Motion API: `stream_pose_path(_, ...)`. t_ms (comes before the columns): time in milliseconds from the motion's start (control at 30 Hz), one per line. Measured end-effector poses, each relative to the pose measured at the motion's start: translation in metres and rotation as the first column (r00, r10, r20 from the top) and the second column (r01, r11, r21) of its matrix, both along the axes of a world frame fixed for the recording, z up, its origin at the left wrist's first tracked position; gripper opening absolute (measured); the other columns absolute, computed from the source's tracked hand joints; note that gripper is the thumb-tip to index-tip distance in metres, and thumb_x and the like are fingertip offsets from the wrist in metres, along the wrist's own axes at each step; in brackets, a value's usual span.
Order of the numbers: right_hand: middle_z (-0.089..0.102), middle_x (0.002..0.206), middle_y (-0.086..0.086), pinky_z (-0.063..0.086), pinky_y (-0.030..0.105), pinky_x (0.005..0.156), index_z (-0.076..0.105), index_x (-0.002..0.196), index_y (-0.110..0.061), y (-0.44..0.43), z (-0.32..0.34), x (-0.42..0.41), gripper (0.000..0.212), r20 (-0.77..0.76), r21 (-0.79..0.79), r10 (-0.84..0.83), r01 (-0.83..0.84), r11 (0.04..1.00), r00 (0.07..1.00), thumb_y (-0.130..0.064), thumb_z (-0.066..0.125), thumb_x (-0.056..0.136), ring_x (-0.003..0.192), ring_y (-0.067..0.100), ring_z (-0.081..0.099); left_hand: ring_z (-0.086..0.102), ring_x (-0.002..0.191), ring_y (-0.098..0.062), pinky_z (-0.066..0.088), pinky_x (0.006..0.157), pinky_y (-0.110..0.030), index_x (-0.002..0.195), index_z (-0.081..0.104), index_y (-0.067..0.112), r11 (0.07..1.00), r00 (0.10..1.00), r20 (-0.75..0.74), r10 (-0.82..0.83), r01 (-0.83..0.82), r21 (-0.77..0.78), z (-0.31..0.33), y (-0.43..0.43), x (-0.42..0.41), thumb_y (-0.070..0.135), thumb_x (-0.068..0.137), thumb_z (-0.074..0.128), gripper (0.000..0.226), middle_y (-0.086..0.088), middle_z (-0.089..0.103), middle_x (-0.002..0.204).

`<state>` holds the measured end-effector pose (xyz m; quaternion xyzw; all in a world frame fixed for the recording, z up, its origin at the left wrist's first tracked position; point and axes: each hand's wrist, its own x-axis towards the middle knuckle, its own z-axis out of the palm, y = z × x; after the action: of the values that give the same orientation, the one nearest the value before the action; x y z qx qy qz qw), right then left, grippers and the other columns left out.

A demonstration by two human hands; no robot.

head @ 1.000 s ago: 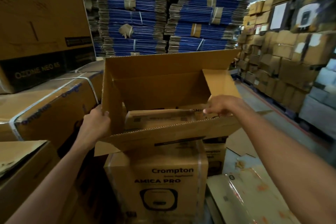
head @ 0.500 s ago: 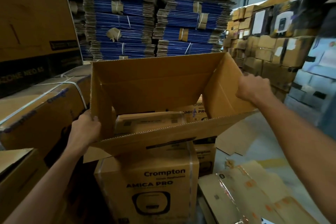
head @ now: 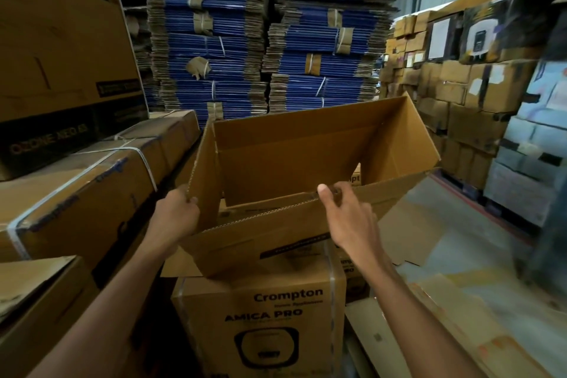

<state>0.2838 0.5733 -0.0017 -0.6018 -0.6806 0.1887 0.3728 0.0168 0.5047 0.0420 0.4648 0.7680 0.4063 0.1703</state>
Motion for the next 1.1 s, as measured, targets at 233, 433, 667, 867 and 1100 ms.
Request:
stream_pose_path(233,0.054,0.076,-0.004,0.032,0.018,0.042,0.058,0.118,-0.009,0.035,0.027,-0.027,0.03,-0.089,0.015,-0.049,0.051,0.999,0.995,-0.034,0.054,0.102,0.056,0.005,0.052,0.055,0.066,-0.015,0.044,0.051,-0.028,0.141,0.049,0.015,0.995,0.991,-0.085,-0.098,0.096,-0.033,0.0,-0.009,0.027,0.015,0.108,0.043,0.033,-0.008,0.062,0.093)
stream_pose_path(433,0.058,0.08,0.002,0.038,0.021,0.054,0.06,0.084,-0.013,0.073,0.048,-0.048,0.028,-0.086,0.1,0.014,-0.005,0.995,0.996,-0.023,0.046,0.107,0.063,0.012,0.052,0.068,0.093,-0.021,0.057,0.079,-0.04,0.105,0.066,0.028,0.927,0.93,-0.039,-0.365,0.359,-0.109,0.016,-0.021,0.06,0.019,0.107,0.048,0.02,-0.002,0.07,0.102)
stream_pose_path(667,0.052,0.064,-0.003,0.043,0.017,0.056,0.056,0.067,-0.011,0.087,0.048,-0.055,0.043,0.061,0.126,0.068,-0.075,0.989,0.996,-0.014,0.043,0.108,0.057,0.005,0.051,0.051,0.117,0.018,0.044,0.094,-0.013,0.124,0.038,0.069,0.645,0.672,0.21,-0.71,0.741,-0.187,-0.004,-0.047,0.05,0.061,0.084,0.072,0.053,0.049,0.05,0.119)
stream_pose_path(867,0.064,0.096,0.008,0.047,0.034,0.084,0.064,0.096,-0.007,0.088,0.049,-0.062,0.036,0.037,0.082,0.189,-0.191,0.978,0.981,-0.025,0.037,0.111,0.1,0.027,0.064,0.064,0.101,-0.013,0.061,0.082,-0.039,0.117,0.056,0.038,0.903,0.872,-0.239,-0.427,0.396,-0.168,-0.097,-0.037,0.031,0.053,0.095,0.06,0.027,0.011,0.066,0.102)
stream_pose_path(1100,0.034,0.161,0.005,0.039,0.056,0.113,0.023,0.157,-0.033,0.079,0.02,-0.065,0.06,-0.383,0.014,0.365,-0.39,0.921,0.848,-0.053,0.043,0.104,0.142,0.031,0.041,0.067,0.08,-0.046,0.056,0.062,-0.063,0.076,0.041,0.038,0.959,0.982,0.045,-0.184,0.169,0.227,-0.084,-0.016,0.051,0.046,0.095,0.065,0.031,-0.029,0.067,0.094)
